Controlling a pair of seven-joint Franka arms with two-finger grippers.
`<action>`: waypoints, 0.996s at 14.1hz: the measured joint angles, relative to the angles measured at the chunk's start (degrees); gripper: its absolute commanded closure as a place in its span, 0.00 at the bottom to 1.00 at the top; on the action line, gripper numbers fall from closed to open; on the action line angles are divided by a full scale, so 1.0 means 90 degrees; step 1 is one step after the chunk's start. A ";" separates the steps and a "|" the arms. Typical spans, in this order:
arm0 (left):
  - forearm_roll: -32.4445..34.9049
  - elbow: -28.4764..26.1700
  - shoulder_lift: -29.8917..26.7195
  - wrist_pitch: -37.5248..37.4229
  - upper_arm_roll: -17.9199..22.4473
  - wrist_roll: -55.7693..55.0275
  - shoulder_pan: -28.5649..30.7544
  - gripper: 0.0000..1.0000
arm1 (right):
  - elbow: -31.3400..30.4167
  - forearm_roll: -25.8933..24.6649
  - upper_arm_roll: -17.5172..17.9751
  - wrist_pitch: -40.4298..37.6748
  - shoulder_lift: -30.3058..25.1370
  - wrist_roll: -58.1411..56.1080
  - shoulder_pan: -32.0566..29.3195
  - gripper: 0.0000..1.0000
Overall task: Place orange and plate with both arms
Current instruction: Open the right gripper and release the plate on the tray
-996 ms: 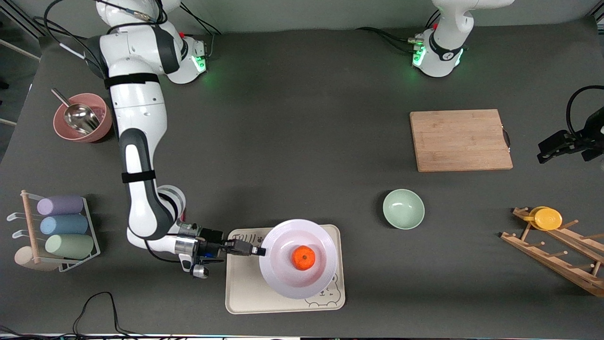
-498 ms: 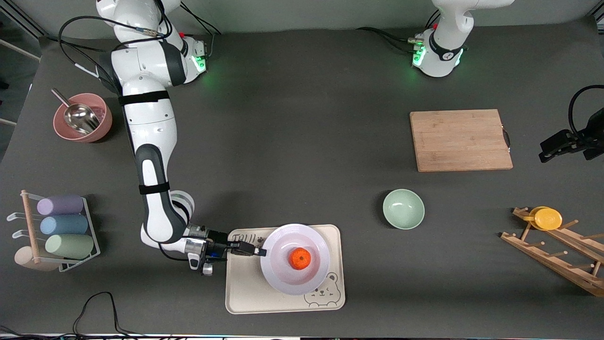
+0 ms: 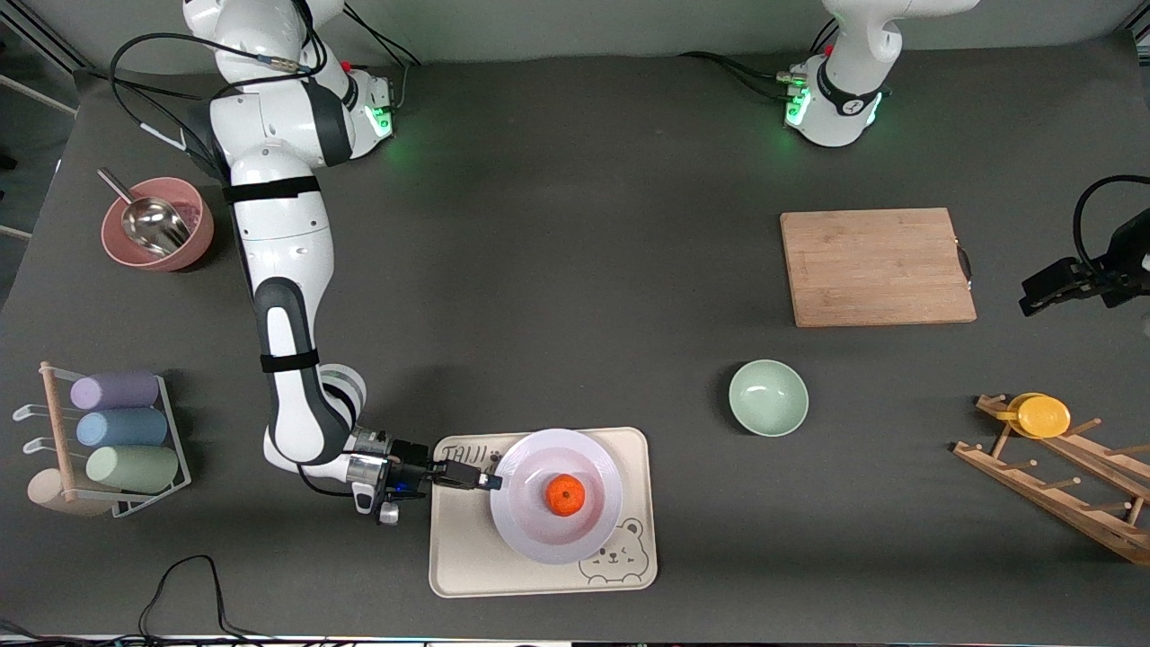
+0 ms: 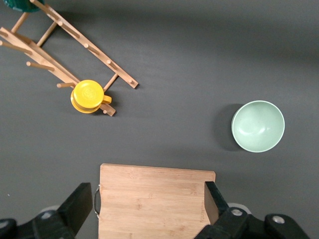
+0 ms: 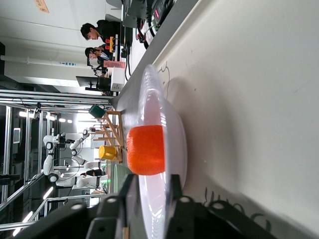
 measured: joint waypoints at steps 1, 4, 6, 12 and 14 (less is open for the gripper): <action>0.0000 0.0000 0.0029 0.0000 -0.0001 -0.0054 0.0000 0.00 | 0.0008 -0.0042 -0.0009 0.0000 -0.0001 0.0000 -0.0009 0.12; 0.0042 0.0026 0.0060 0.0048 -0.0005 -0.0064 -0.0005 0.00 | 0.0082 -0.0593 -0.0195 0.0000 -0.0044 0.0058 -0.0016 0.05; 0.0117 0.0190 0.0108 0.0066 -0.0024 0.0042 -0.0018 0.00 | 0.0141 -0.1330 -0.0342 -0.0006 -0.0240 0.0611 -0.0046 0.00; 0.0127 0.0389 0.0241 0.0056 -0.0010 0.0179 -0.0003 0.00 | 0.0187 -0.5251 -0.0366 -0.0103 -0.1863 0.2491 -0.0141 0.00; 0.0127 0.0407 0.0254 0.0044 -0.0015 0.0184 -0.0007 0.00 | -0.0045 -0.6780 -0.0271 -0.0433 -0.2703 0.2804 -0.0154 0.00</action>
